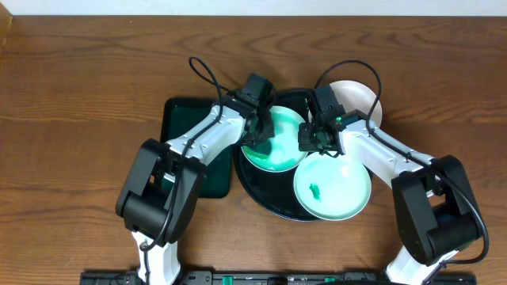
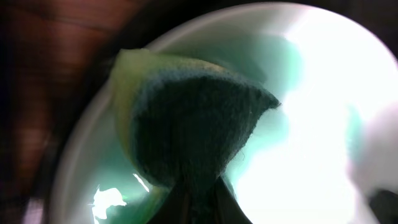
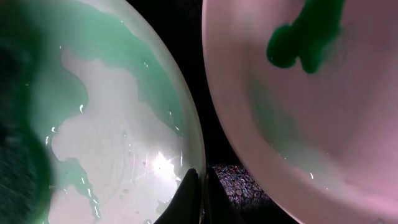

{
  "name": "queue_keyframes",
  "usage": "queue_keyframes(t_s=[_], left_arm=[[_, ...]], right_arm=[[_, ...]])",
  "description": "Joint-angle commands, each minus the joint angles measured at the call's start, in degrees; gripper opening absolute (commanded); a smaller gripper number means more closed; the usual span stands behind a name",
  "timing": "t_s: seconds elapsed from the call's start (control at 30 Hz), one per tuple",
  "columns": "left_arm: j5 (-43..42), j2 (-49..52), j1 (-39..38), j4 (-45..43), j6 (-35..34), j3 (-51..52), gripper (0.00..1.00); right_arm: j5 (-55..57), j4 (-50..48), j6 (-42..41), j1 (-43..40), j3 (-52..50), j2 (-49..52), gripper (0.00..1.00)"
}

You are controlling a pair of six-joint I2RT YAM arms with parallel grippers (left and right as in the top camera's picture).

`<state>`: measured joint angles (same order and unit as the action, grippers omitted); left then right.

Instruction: Clean dirty plates on tray and stack at the side

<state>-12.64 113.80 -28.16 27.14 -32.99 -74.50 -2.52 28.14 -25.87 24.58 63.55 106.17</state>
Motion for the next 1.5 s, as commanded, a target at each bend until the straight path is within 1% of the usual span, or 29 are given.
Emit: queue_keyframes(t_s=[0.0,0.23,0.3,0.5,0.67,0.97,1.07,1.1,1.17,1.27,1.37,1.47], left_arm=[[-12.90,1.73,-2.47,-1.20,0.31,1.62,0.07],[-11.69,-6.29,-2.40,-1.36,0.35,1.62,0.07],[-8.98,-9.03,-2.40,-1.31,0.35,1.62,0.07],[3.48,-14.95,-2.40,-0.61,0.37,1.62,0.07],[9.53,-14.51,-2.43,1.81,0.37,1.66,0.07],[11.26,-9.88,-2.40,2.58,2.51,2.71,0.07],[11.89,-8.90,-2.40,2.58,2.51,2.71,0.07],[11.87,-8.87,-2.40,2.58,2.51,2.71,0.07],[11.87,-8.87,-2.40,2.58,2.51,2.71,0.07],[11.87,-8.87,-2.40,2.64,2.51,2.71,0.07],[11.87,-8.87,-2.40,2.80,2.51,2.71,0.07],[11.87,-8.87,-2.40,2.84,2.51,2.71,0.07]], right_arm=[[-0.98,-0.52,0.63,0.61,-0.37,1.09,0.01],[-2.45,-0.83,0.66,0.61,-0.37,1.09,0.01],[-2.45,-0.92,0.66,0.61,-0.37,1.09,0.01],[-2.45,-0.94,0.66,0.61,-0.37,1.09,0.01],[-2.47,-0.94,0.66,0.61,-0.37,1.09,0.01],[-2.47,-0.94,0.63,0.61,-0.37,1.09,0.01],[-2.40,-1.14,0.66,0.59,-0.37,1.09,0.30],[-2.38,-1.36,0.66,0.59,-0.37,1.09,0.33],[-2.32,-1.77,0.66,0.59,-0.37,1.09,0.31],[-1.03,-2.10,0.66,0.59,-0.37,1.09,0.22],[0.50,-2.34,0.66,0.59,-0.37,1.09,0.16],[0.59,-2.64,0.66,0.61,-0.37,1.09,0.06]])
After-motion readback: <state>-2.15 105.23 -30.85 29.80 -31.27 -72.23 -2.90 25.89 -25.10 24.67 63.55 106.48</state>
